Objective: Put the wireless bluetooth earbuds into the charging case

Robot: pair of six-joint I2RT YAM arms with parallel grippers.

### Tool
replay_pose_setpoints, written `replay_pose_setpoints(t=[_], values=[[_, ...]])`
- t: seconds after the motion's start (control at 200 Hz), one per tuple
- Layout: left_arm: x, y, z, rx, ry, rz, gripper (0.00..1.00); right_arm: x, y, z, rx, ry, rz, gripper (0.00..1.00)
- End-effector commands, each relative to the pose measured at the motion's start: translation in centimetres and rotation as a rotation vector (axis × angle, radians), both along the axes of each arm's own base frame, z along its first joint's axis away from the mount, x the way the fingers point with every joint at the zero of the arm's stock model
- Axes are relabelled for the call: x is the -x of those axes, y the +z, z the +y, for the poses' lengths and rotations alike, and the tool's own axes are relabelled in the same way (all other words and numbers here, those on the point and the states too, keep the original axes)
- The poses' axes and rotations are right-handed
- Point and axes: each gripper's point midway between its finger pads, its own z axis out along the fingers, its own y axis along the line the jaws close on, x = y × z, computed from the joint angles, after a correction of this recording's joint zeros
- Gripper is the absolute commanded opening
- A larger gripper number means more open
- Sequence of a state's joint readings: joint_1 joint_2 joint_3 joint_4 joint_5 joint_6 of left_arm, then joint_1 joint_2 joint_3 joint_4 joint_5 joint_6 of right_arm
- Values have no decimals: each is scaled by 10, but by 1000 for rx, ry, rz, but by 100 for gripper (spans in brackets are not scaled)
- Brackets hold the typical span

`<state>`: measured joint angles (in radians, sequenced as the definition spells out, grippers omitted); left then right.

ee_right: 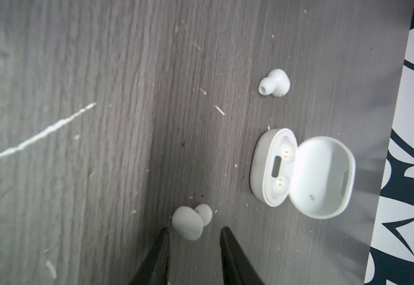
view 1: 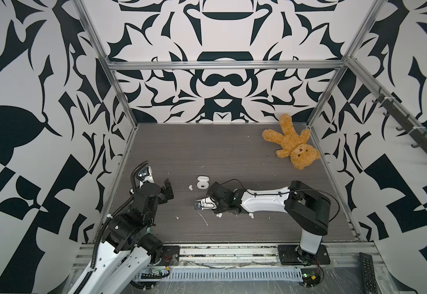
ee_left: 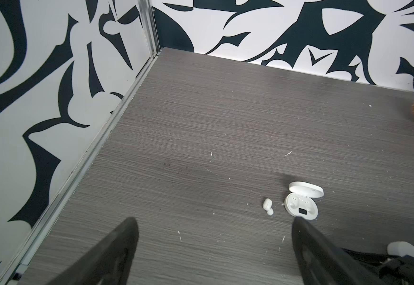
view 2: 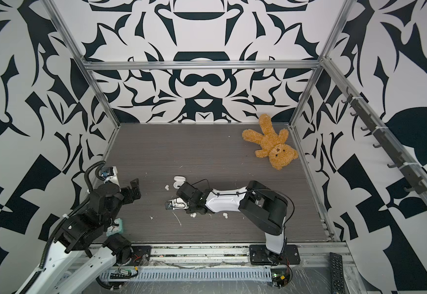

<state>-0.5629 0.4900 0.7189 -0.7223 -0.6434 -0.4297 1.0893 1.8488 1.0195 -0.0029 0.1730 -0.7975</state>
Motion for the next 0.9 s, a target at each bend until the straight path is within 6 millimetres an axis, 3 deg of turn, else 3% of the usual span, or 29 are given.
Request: replay_pose_setpoints(t=[0.0, 0.385, 0.895], values=[[2, -1, 4, 3, 20, -4, 99, -1, 4, 2, 12, 16, -19, 36], [2, -1, 4, 2, 20, -2, 99, -6, -2, -2, 48, 11, -51, 34], [2, -1, 5, 2, 21, -4, 99, -1, -7, 8, 61, 42, -32, 31]])
